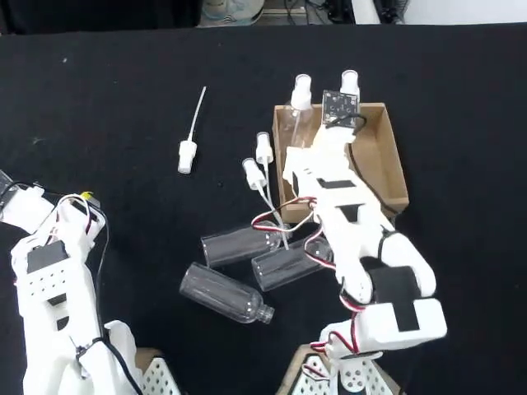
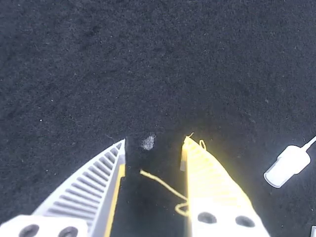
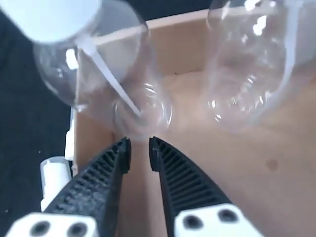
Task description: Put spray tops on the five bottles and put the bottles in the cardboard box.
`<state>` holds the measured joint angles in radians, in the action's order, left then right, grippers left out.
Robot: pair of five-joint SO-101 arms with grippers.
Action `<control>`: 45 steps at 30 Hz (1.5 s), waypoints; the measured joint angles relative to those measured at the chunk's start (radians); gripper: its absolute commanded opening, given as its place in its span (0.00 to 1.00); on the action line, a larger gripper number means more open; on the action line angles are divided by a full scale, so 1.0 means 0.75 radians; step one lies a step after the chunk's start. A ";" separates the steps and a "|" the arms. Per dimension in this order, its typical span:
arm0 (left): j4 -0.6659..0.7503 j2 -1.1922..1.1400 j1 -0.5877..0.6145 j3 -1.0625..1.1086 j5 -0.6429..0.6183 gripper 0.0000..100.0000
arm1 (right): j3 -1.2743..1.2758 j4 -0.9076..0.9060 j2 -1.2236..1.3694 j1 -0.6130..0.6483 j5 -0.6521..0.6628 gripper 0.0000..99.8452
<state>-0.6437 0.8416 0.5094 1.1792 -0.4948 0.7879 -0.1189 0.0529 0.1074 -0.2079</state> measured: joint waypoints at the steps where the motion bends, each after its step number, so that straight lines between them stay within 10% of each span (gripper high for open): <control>1: 0.000 0.000 0.000 0.000 0.000 0.18 | -0.006 0.000 0.010 0.000 0.000 0.03; 20: 0.000 0.000 0.000 0.000 0.000 0.18 | -0.051 0.000 0.035 0.000 0.000 0.04; 29: 0.000 0.000 0.000 0.000 0.000 0.18 | -0.051 -0.368 -0.213 0.004 0.000 0.04; 45: 0.000 0.000 0.000 0.000 0.000 0.18 | -0.051 -0.426 -0.352 -0.385 -0.225 0.04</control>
<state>-0.6437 0.8416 0.5094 1.1792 -0.4948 0.7495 -0.4381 -0.2110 -0.1811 -0.3767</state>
